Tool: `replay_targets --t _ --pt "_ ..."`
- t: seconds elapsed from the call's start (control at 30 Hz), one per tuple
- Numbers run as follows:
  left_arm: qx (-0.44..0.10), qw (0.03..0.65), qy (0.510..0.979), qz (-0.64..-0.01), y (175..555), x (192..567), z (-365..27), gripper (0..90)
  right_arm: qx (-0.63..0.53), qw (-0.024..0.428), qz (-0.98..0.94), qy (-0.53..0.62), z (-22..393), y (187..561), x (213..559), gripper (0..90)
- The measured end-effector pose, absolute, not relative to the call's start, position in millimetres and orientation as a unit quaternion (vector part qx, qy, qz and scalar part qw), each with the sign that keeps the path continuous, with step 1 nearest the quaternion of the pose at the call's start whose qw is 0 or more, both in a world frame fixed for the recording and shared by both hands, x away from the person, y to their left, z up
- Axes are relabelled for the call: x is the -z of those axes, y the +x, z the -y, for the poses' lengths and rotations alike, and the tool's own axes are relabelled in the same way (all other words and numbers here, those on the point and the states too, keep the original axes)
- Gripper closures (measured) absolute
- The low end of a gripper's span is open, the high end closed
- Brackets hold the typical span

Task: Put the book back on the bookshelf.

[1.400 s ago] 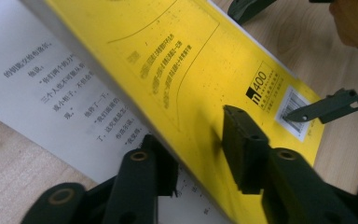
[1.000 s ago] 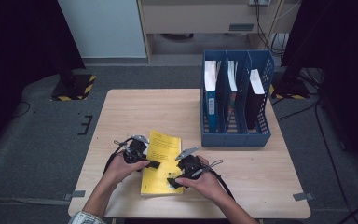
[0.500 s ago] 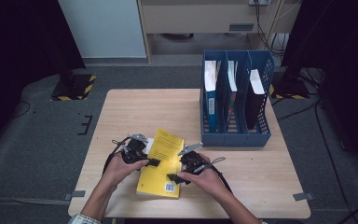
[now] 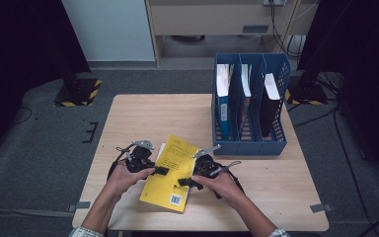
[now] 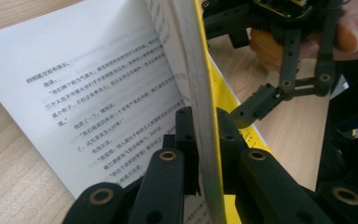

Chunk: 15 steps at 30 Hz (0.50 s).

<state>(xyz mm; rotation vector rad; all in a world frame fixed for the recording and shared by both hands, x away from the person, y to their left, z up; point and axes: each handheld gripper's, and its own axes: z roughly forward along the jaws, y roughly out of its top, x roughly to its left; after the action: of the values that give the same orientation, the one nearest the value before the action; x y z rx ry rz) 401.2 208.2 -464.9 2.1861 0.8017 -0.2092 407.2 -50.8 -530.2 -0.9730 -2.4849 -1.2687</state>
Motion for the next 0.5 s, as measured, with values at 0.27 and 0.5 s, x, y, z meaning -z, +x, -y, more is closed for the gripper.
replay_targets --t 0.27,0.5 --pt "0.079 0.390 0.859 -0.322 401.7 465.1 -217.7 84.7 0.443 0.090 0.831 -0.324 55.2 412.0 518.0 29.2" --pt "0.065 0.388 0.860 -0.324 401.0 460.9 -223.5 84.8 0.439 0.054 0.844 -0.305 49.6 414.1 495.6 34.9"
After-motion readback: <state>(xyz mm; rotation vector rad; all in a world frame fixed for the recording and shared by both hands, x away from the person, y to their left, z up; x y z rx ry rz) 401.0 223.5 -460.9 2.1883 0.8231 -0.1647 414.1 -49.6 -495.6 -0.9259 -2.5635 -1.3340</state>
